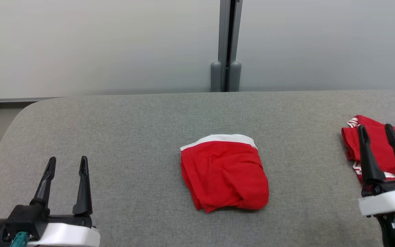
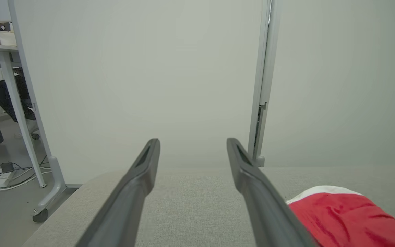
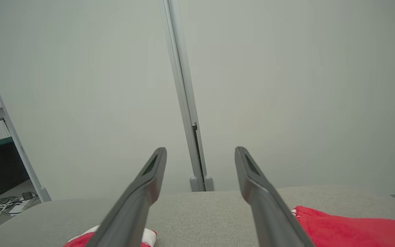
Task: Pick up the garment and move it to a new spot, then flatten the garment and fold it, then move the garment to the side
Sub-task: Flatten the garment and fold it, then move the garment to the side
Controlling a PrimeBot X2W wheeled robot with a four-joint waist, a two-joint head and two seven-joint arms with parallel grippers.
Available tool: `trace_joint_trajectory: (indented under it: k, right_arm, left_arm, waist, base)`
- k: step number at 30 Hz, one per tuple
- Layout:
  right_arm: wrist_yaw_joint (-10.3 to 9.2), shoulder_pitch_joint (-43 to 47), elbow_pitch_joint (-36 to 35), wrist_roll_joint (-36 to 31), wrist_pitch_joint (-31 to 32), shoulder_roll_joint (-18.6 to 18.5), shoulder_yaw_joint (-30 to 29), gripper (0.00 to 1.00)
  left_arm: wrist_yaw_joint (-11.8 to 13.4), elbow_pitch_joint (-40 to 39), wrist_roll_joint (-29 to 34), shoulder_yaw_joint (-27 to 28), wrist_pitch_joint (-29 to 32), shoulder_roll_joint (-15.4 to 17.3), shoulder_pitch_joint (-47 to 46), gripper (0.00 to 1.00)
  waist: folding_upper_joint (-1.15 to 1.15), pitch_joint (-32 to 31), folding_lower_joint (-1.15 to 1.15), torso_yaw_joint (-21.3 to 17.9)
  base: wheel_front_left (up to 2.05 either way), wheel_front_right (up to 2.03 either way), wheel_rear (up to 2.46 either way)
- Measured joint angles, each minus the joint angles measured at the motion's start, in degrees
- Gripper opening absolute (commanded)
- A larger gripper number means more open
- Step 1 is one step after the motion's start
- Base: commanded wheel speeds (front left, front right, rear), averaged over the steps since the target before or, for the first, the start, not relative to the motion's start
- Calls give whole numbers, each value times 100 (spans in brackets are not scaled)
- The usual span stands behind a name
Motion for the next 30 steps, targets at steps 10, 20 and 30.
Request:
trace_joint_trajectory:
  k: [10,20,30]
  right_arm:
    - [1,707,-233,-1054,-4,721,-498,100]
    - [1,635,115,-1227,-9,815,-320,100]
    - [1,593,294,-1185,-9,789,-261,100]
  left_arm:
    - [-367,85,638,397,0,-524,352,100]
    - [-790,277,1100,753,0,-881,332,100]
    - [-1045,347,1338,936,0,-1111,331,100]
  waist:
    - [0,54,0,-53]
    - [0,21,0,-13]
    - [0,17,0,29]
  base:
    - [0,0,0]
    - [0,0,0]
    - [0,0,0]
